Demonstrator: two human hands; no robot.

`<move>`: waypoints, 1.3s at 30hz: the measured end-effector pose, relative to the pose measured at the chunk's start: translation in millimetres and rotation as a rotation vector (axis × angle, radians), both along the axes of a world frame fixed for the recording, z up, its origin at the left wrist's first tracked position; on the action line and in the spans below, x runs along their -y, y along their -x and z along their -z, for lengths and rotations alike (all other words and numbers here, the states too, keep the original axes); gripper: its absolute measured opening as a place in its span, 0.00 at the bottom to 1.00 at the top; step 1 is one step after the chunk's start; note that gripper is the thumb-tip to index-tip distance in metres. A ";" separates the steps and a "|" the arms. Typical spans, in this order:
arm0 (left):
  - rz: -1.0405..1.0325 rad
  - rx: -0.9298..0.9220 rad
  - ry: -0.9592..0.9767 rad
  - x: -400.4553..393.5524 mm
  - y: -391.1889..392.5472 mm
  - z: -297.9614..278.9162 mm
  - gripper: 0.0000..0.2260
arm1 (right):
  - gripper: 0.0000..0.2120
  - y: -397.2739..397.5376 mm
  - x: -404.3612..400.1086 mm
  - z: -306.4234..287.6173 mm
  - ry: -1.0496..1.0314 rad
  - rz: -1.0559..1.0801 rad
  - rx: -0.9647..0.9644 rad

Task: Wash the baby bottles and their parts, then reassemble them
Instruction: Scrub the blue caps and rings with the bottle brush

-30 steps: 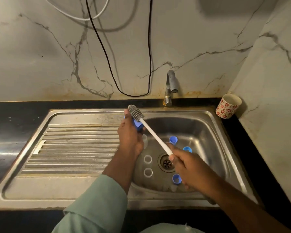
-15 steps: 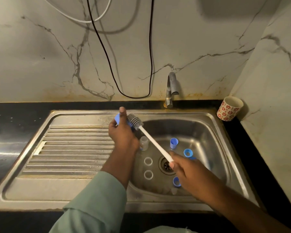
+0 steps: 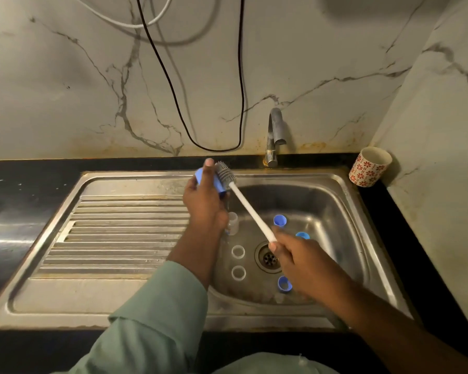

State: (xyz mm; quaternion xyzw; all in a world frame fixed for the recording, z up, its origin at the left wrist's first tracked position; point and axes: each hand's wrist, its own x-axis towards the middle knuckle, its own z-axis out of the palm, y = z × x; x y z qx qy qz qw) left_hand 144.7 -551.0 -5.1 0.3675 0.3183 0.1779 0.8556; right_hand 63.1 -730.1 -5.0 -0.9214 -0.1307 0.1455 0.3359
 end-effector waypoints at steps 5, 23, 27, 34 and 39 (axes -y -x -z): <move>0.062 -0.076 -0.194 16.5 2.9 8.8 0.18 | 0.12 -7.9 -0.2 -6.2 -0.048 0.088 -0.048; 0.059 -0.071 -0.004 10.2 5.2 13.2 0.22 | 0.09 4.1 -11.1 -1.0 -0.092 0.086 -0.073; -0.006 -0.105 -0.070 -6.2 0.0 13.6 0.14 | 0.09 18.7 -2.2 -2.9 -0.030 -0.003 -0.040; -0.086 -0.095 -0.045 -3.6 3.2 8.1 0.25 | 0.10 16.7 -2.7 -2.4 -0.061 0.017 -0.043; -0.025 -0.106 -0.055 16.9 8.0 14.5 0.16 | 0.09 3.4 -6.0 -4.9 -0.092 0.065 -0.074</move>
